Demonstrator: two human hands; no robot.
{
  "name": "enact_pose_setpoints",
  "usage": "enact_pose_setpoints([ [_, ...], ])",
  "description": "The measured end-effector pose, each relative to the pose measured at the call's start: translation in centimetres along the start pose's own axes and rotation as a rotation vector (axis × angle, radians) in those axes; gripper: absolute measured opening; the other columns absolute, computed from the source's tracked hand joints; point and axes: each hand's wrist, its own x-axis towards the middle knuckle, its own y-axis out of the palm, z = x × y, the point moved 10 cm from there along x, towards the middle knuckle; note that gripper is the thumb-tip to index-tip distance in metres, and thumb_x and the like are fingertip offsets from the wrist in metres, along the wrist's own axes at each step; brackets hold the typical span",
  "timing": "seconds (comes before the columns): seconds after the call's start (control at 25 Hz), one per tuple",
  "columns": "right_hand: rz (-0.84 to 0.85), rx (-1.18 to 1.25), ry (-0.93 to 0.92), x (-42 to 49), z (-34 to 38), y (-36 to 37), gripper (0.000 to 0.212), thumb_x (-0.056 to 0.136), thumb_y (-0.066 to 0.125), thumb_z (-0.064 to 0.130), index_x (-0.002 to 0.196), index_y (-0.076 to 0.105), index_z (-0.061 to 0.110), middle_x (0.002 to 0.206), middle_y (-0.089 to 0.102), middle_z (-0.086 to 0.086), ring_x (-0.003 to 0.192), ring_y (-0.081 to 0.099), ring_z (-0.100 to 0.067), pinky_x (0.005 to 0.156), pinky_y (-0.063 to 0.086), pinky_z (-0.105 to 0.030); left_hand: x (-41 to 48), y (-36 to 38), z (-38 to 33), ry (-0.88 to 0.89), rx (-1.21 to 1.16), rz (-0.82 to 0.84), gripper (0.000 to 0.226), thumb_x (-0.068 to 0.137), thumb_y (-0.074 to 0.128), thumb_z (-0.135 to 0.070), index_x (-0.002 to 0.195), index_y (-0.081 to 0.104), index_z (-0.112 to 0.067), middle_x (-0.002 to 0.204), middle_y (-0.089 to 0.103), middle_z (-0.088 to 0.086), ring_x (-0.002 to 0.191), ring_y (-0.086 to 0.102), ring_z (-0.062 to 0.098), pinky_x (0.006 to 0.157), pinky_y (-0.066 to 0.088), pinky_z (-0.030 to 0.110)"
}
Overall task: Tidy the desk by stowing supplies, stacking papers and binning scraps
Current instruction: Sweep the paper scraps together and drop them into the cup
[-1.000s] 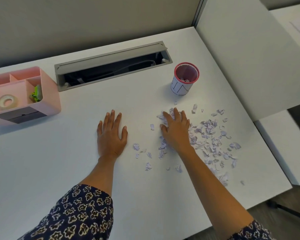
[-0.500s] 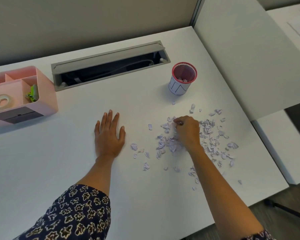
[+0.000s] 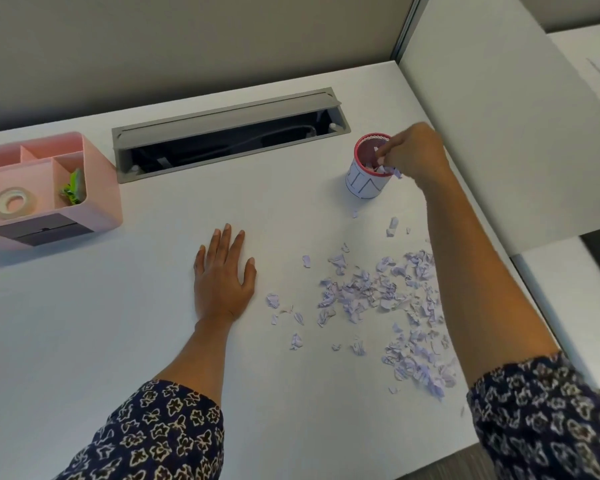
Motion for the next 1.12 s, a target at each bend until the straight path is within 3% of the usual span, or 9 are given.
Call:
enact_pose_setpoints([
  [0.12, 0.035, -0.256, -0.031, 2.5, 1.8, 1.2, 0.027, 0.083, 0.068, 0.009, 0.109, 0.069, 0.004, 0.103, 0.069, -0.011, 0.09, 0.065, -0.026, 0.071, 0.048, -0.028, 0.0, 0.0, 0.0, -0.001, 0.009, 0.0, 0.057, 0.096, 0.033, -0.04, 0.151, 0.027, -0.027, 0.161, 0.016, -0.004, 0.15, 0.01, 0.014, 0.122, 0.011, 0.042],
  [0.32, 0.099, -0.397, -0.082, 3.2, 2.8, 2.4, 0.036, 0.085, 0.069, 0.014, 0.119, 0.064, 0.004, 0.116, 0.065, -0.014, 0.103, 0.063, -0.033, 0.077, 0.049, -0.034, 0.1, 0.0, 0.1, -0.006, -0.005, 0.001, 0.056, 0.097, 0.037, -0.038, 0.151, 0.028, -0.028, 0.161, 0.016, -0.005, 0.15, 0.01, 0.014, 0.122, 0.011, 0.041],
  [0.48, 0.04, -0.278, -0.088, 2.9, 2.6, 1.5, 0.032, 0.087, 0.066, 0.022, 0.117, 0.069, 0.01, 0.118, 0.067, -0.01, 0.107, 0.062, -0.03, 0.087, 0.052, -0.036, 0.0, 0.0, 0.1, -0.008, -0.004, 0.004, 0.056, 0.097, 0.036, -0.038, 0.151, 0.027, -0.028, 0.161, 0.016, -0.005, 0.15, 0.01, 0.014, 0.122, 0.01, 0.041],
  [0.6, -0.183, -0.064, -0.185, 0.2, 3.0, -1.3, 0.025, 0.089, 0.061, 0.017, 0.108, 0.074, 0.009, 0.109, 0.072, -0.011, 0.103, 0.065, -0.025, 0.09, 0.054, -0.035, 0.1, 0.0, 0.0, -0.006, -0.006, 0.009, 0.055, 0.097, 0.037, -0.038, 0.151, 0.028, -0.027, 0.161, 0.016, -0.004, 0.15, 0.011, 0.015, 0.122, 0.01, 0.042],
  [0.72, -0.37, 0.143, -0.319, -4.7, 2.8, -2.3, 0.025, 0.087, 0.055, 0.017, 0.1, 0.075, 0.009, 0.098, 0.074, -0.007, 0.09, 0.066, -0.019, 0.082, 0.056, -0.03, 0.0, -0.1, 0.0, -0.013, 0.007, 0.01, 0.055, 0.098, 0.039, -0.037, 0.151, 0.027, -0.027, 0.161, 0.016, -0.004, 0.15, 0.01, 0.014, 0.122, 0.01, 0.042],
  [0.84, -0.248, 0.086, -0.458, -7.9, 2.0, 2.8, 0.02, 0.086, 0.057, 0.018, 0.093, 0.074, 0.01, 0.092, 0.072, -0.009, 0.081, 0.064, -0.023, 0.074, 0.054, -0.032, 0.0, -0.1, 0.0, -0.008, -0.001, 0.01, 0.055, 0.098, 0.038, -0.037, 0.151, 0.026, -0.028, 0.162, 0.015, -0.004, 0.15, 0.009, 0.014, 0.122, 0.01, 0.042],
  [1.0, -0.125, -0.263, -0.436, -8.1, -2.2, 9.7, 0.022, 0.089, 0.059, 0.015, 0.107, 0.071, 0.011, 0.117, 0.066, -0.011, 0.11, 0.054, -0.031, 0.086, 0.051, -0.045, -0.1, -0.1, 0.0, -0.005, 0.006, 0.01, 0.056, 0.098, 0.037, -0.037, 0.152, 0.025, -0.028, 0.162, 0.015, -0.004, 0.15, 0.009, 0.014, 0.122, 0.01, 0.042],
  [1.12, -0.103, -0.359, -0.47, -8.1, -4.0, 12.0, 0.023, 0.091, 0.054, 0.009, 0.109, 0.068, 0.008, 0.129, 0.06, -0.016, 0.117, 0.053, -0.037, 0.09, 0.05, -0.048, 0.0, -0.1, 0.0, -0.006, 0.015, 0.011, 0.056, 0.098, 0.037, -0.037, 0.152, 0.024, -0.028, 0.162, 0.015, -0.004, 0.15, 0.009, 0.015, 0.122, 0.01, 0.041],
])
